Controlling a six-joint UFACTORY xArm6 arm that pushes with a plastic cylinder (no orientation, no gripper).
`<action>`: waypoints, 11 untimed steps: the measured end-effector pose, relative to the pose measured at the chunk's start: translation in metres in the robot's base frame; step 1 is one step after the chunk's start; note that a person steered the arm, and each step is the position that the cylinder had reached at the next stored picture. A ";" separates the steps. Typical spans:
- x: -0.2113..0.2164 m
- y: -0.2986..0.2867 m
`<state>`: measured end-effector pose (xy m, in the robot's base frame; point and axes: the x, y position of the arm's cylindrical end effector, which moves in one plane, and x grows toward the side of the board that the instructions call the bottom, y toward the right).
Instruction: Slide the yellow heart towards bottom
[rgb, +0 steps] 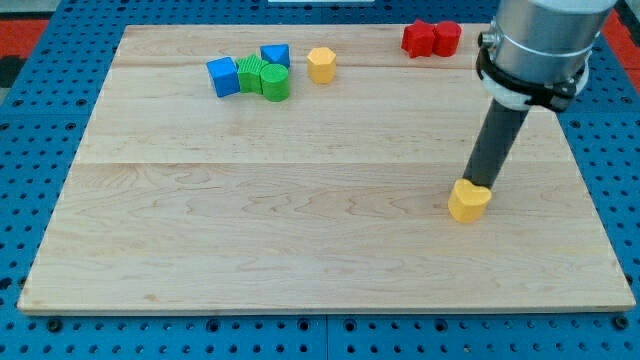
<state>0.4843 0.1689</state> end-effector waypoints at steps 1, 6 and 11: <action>0.011 0.003; -0.012 -0.052; -0.240 -0.173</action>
